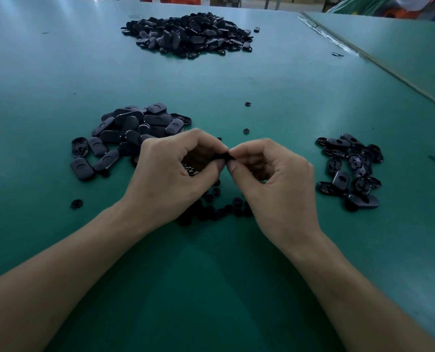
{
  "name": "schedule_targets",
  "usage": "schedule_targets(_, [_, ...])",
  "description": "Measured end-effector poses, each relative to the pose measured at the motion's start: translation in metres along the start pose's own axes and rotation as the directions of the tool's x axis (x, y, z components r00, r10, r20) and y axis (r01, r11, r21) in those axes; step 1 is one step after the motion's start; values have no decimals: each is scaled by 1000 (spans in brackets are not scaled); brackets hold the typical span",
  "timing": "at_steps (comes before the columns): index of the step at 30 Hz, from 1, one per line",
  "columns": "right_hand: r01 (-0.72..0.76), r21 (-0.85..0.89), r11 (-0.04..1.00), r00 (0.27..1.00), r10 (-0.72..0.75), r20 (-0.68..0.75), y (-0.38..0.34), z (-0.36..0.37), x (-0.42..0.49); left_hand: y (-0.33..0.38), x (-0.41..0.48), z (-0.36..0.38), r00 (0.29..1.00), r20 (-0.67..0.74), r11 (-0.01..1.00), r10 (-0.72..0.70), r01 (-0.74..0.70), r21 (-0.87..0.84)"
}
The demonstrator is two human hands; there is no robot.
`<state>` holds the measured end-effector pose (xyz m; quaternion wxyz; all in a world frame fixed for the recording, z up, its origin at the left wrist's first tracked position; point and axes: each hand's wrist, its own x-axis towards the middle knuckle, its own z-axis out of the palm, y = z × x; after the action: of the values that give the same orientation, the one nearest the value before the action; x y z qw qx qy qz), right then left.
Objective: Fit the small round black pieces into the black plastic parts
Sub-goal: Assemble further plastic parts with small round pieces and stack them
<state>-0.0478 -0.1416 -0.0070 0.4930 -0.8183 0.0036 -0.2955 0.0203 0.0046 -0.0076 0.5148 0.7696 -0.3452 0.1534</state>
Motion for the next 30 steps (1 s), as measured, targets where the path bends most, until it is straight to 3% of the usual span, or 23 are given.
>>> schedule_targets(30, [-65, 44, 997, 998, 66, -13, 1, -1, 1, 5, 0, 0, 996, 44, 989, -75, 80, -127])
